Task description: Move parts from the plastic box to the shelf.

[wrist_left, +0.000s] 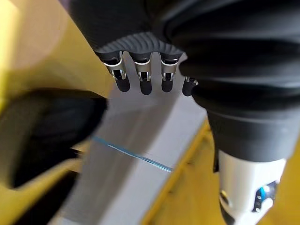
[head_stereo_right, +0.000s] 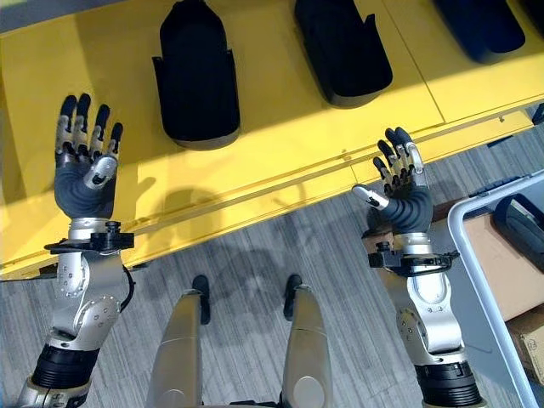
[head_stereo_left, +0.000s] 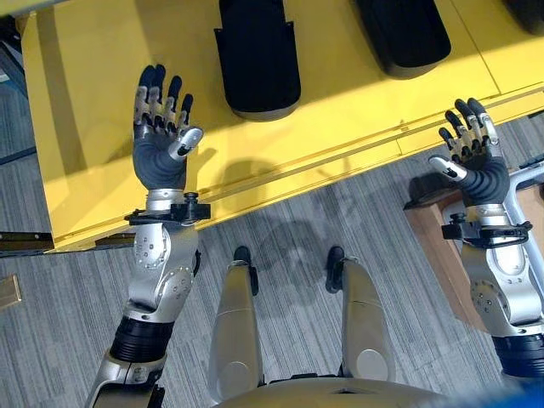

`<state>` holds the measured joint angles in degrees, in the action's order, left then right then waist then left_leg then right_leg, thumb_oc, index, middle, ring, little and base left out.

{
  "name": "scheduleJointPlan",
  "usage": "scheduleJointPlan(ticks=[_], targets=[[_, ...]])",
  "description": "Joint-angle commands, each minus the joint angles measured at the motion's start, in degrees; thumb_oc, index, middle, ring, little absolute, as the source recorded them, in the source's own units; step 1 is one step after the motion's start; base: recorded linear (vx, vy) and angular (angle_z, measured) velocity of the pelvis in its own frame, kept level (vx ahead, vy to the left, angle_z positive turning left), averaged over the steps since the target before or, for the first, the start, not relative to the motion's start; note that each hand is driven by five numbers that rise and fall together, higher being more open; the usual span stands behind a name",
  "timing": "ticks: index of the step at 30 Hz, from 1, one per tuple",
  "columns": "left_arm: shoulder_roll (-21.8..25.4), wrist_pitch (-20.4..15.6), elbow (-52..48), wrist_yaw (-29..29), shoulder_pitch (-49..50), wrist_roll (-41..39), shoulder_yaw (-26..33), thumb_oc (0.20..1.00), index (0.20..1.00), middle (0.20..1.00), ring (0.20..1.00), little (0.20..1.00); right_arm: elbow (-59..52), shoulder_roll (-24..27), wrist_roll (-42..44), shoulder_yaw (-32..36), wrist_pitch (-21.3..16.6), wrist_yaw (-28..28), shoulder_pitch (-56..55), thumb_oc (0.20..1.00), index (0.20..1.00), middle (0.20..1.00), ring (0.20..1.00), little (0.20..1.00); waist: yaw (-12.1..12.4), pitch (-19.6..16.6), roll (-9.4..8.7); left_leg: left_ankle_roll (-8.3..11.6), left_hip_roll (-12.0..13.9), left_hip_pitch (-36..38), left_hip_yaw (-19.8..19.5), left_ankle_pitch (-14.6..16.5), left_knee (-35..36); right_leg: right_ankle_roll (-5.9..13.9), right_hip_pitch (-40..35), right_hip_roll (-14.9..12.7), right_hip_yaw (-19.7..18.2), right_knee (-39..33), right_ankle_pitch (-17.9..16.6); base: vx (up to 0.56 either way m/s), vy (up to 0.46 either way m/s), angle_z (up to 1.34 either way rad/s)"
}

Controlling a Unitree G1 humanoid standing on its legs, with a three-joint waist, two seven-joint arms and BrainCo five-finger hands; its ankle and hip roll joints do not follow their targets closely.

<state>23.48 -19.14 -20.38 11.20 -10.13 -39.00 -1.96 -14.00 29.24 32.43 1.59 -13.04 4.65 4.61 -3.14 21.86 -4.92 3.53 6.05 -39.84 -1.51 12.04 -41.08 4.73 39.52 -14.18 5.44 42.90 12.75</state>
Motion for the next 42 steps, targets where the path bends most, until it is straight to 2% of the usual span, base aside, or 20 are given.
scheduleJointPlan(ticks=[1, 3, 4, 6, 7, 8, 10, 11, 12, 13, 14, 15, 17, 18, 19, 32, 34, 35, 42], targets=[[1.06, -4.36, -5.08, -1.64, -0.68, -0.94, 1.04, 1.000, 1.000, 1.000, 1.000, 1.000, -4.18, -0.56, -0.11, 2.26, -5.66, 0.08, 0.62, 1.000, 1.000, 1.000, 1.000, 1.000, -0.17, -2.33, 0.88, -1.27, -0.69, 0.74, -1.16, 1.14, -0.62, -0.82, -2.51, 0.13, 1.76, -0.95, -0.33, 0.00, 0.000, 0.00], [1.29, -5.08, -6.68, -1.55, -0.82, -1.10, 1.48, 1.000, 1.000, 1.000, 1.000, 1.000, -4.35, -0.56, -0.53, 1.95, -6.00, 0.35, 1.02, 1.000, 1.000, 1.000, 1.000, 1.000, 0.05, -2.21, 0.89, -1.27, -0.80, 0.84, -1.23, 1.18, -0.59, -0.78, -2.60, 0.08, 1.76, -0.96, -0.39, -0.04, 0.002, 0.01], [1.72, -5.56, -7.76, -1.13, -1.29, -0.13, 1.96, 1.000, 1.000, 1.000, 1.000, 1.000, -4.54, -0.50, -0.89, 1.73, -6.21, 0.48, 1.45, 1.000, 1.000, 1.000, 1.000, 1.000, 0.16, -1.98, 0.83, -1.52, -0.99, 0.21, -1.03, -0.44, -0.14, -1.16, -2.16, -0.15, 2.05, -1.48, -1.86, -0.08, 0.009, 0.03], [2.21, -5.70, -8.06, -0.55, -2.15, 0.74, 1.93, 1.000, 1.000, 1.000, 1.000, 1.000, -4.53, -0.35, -1.18, 1.30, -6.21, 0.62, 1.92, 1.000, 1.000, 1.000, 1.000, 1.000, 0.24, -2.04, 0.81, -1.49, -1.04, 0.26, -1.05, -0.49, -0.07, -1.10, -2.12, -0.20, 2.04, -1.51, -1.93, -0.04, 0.004, 0.05], [2.25, -5.76, -8.08, -0.32, -2.59, 0.90, 1.88, 1.000, 1.000, 1.000, 1.000, 1.000, -4.51, -0.33, -1.30, 1.15, -6.26, 0.74, 2.05, 1.000, 1.000, 1.000, 1.000, 1.000, 0.24, -2.04, 0.78, -1.49, -1.04, 0.26, -1.05, -0.48, -0.10, -1.13, -2.16, -0.18, 2.02, -1.47, -1.94, 0.09, -0.012, 0.05], [2.24, -5.75, -8.03, -0.30, -2.59, 0.91, 1.88, 1.000, 1.000, 1.000, 1.000, 1.000, -4.47, -0.32, -1.31, 1.11, -6.24, 0.74, 2.06, 1.000, 1.000, 1.000, 1.000, 1.000, 0.23, -2.30, 0.82, -1.24, -0.95, 0.89, -1.23, 0.97, -0.26, -0.70, -2.66, -0.01, 1.78, -1.10, -0.65, 0.09, -0.011, 0.03], [2.76, -5.71, -7.08, 0.60, -4.66, 2.12, 1.43, 1.000, 1.000, 1.000, 1.000, 1.000, -4.07, -0.11, -1.55, 0.53, -6.06, 1.05, 2.69, 1.000, 1.000, 1.000, 1.000, 1.000, 0.14, -2.47, 0.75, -1.27, -0.94, 0.88, -1.22, 1.00, -0.21, -0.71, -2.57, -0.06, 1.62, -0.98, -0.66, 0.00, 0.004, 0.01], [2.79, -5.61, -6.64, 0.87, -5.40, 2.43, 1.18, 1.000, 1.000, 1.000, 1.000, 1.000, -4.07, -0.15, -1.59, 0.29, -6.00, 1.07, 2.91, 1.000, 1.000, 1.000, 1.000, 1.000, 0.06, -2.25, 0.65, -1.55, -1.06, 0.22, -1.02, -0.40, -0.19, -1.15, -2.02, -0.24, 1.80, -1.26, -1.96, -0.08, 0.022, 0.02], [2.91, -5.27, -4.99, 1.55, -6.79, 3.59, 0.62, 1.000, 1.000, 1.000, 1.000, 1.000, -3.90, -0.13, -1.60, 0.00, -5.85, 1.14, 3.19, 1.000, 1.000, 1.000, 1.000, 1.000, -0.14, -2.34, 0.61, -1.55, -1.07, 0.17, -0.85, -0.33, -0.33, -1.16, -1.98, -0.21, 1.72, -1.19, -2.00, 0.00, 0.007, 0.03], [2.91, -5.29, -4.88, 1.59, -6.84, 3.61, 0.59, 1.000, 1.000, 1.000, 1.000, 1.000, -3.86, -0.12, -1.60, -0.01, -5.83, 1.13, 3.20, 1.000, 1.000, 1.000, 1.000, 1.000, -0.13, -2.59, 0.65, -1.30, -0.97, 0.80, -1.03, 1.11, -0.49, -0.74, -2.46, -0.04, 1.48, -0.82, -0.71, 0.00, 0.000, 0.00], [2.92, -5.12, -3.41, 2.15, -7.58, 4.16, 0.31, 1.000, 1.000, 1.000, 1.000, 1.000, -3.66, -0.10, -1.57, -0.23, -5.74, 1.15, 3.41, 1.000, 1.000, 1.000, 1.000, 1.000, -0.25, -2.40, 0.58, -1.55, -1.04, 0.12, -0.76, -0.34, -0.37, -1.18, -1.97, -0.18, 1.64, -1.18, -2.01, 0.08, 0.003, 0.00], [2.89, -4.87, -1.76, 2.59, -8.50, 4.52, -0.06, 1.000, 1.000, 1.000, 1.000, 1.000, -3.32, -0.17, -1.55, -0.53, -5.67, 1.26, 3.66, 1.000, 1.000, 1.000, 1.000, 1.000, -0.37, -2.66, 0.59, -1.28, -0.96, 0.75, -0.88, 1.10, -0.58, -0.76, -2.41, 0.06, 1.30, -0.84, -0.77, 0.00, 0.000, 0.00], [3.36, -4.41, 1.00, 3.66, -9.70, 6.48, 0.00, 1.000, 1.000, 1.000, 1.000, 1.000, -3.12, -0.09, -1.42, -0.60, -5.55, 1.20, 3.90, 1.000, 1.000, 1.000, 1.000, 1.000, -0.56, -2.73, 0.52, -1.25, -0.85, 0.69, -0.77, 1.12, -0.67, -0.72, -2.27, 0.10, 1.22, -0.89, -0.87, 0.00, 0.019, -0.02], [3.27, -4.04, 2.50, 4.23, -10.36, 7.02, -0.08, 1.000, 1.000, 1.000, 1.000, 1.000, -2.85, -0.10, -1.48, -0.68, -5.44, 1.29, 4.14, 1.000, 1.000, 1.000, 1.000, 1.000, -0.70, -2.51, 0.45, -1.50, -0.87, 0.03, -0.51, -0.35, -0.53, -1.16, -1.62, -0.05, 1.37, -1.08, -2.16, 0.00, 0.023, -0.04], [3.20, -3.85, 4.36, 4.74, -10.76, 7.53, -0.07, 1.000, 1.000, 1.000, 1.000, 1.000, -2.71, -0.18, -1.42, -0.86, -5.35, 1.23, 4.23, 1.000, 1.000, 1.000, 1.000, 1.000, -0.81, -2.77, 0.45, -1.21, -0.64, 0.67, -0.63, 1.28, -0.89, -0.72, -2.03, 0.15, 1.05, -0.51, -0.75, 0.00, 0.019, -0.04], [6.93, -0.12, 30.37, 11.00, -20.98, 17.21, -2.23, 1.000, 1.000, 1.000, 1.000, 1.000, 0.02, -0.89, 0.04, -2.65, -4.80, 1.02, 6.30, 1.000, 1.000, 1.000, 1.000, 1.000, -2.83, -3.78, 0.08, -1.00, 0.38, -0.24, -0.10, 1.28, -1.57, -0.63, -0.54, 0.91, -0.25, -0.36, -0.97, 0.01, 0.017, -0.08], [6.86, 0.27, 32.52, 11.21, -21.70, 16.88, -2.57, 1.000, 1.000, 1.000, 1.000, 1.000, 0.07, -0.91, 0.07, -2.75, -4.78, 0.93, 6.43, 1.000, 1.000, 1.000, 1.000, 1.000, -3.01, -3.82, 0.04, -0.99, 0.43, -0.29, -0.01, 1.27, -1.60, -0.61, -0.51, 0.92, -0.25, -0.38, -0.98, 0.01, 0.008, -0.06], [6.67, 0.36, 36.62, 11.76, -22.71, 15.59, -2.51, 1.000, 1.000, 1.000, 1.000, 1.000, 0.20, -1.14, 0.27, -3.25, -4.83, 1.01, 6.46, 1.000, 1.000, 1.000, 1.000, 1.000, -3.35, -3.89, -0.04, -0.96, 0.57, -0.36, 0.16, 1.25, -1.68, -0.53, -0.35, 1.00, -0.35, -0.39, -0.96, 0.02, 0.008, -0.06], [7.47, 1.58, 45.08, 13.57, -26.34, 17.34, -3.92, 1.000, 1.000, 1.000, 1.000, 1.000, -0.09, -1.06, 0.95, -4.49, -5.26, 0.85, 6.11, 1.000, 1.000, 1.000, 1.000, 1.000, -4.36, -3.84, -0.33, -0.80, 0.85, -0.64, 0.41, 1.37, -2.05, -0.42, -0.18, 1.03, -0.60, -0.19, -0.60, 0.01, 0.003, -0.04]])
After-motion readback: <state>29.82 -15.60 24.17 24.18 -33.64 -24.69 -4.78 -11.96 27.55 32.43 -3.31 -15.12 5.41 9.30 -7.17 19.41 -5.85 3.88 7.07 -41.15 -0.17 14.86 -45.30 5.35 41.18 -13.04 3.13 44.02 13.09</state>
